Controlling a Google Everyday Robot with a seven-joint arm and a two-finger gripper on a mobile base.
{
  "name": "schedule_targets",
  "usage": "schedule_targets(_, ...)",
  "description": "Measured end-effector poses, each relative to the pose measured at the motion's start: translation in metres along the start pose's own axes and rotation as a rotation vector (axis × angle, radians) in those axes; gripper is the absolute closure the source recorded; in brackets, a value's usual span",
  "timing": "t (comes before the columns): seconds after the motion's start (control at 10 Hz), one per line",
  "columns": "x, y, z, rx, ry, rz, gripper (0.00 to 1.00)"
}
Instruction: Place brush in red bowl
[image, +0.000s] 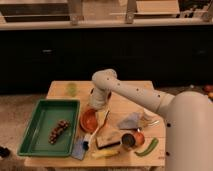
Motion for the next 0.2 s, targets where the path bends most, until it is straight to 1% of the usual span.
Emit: schedule_targets(0.2,0.0029,-0.0021,-0.0069,0.040,-0.014,0.009,0.20)
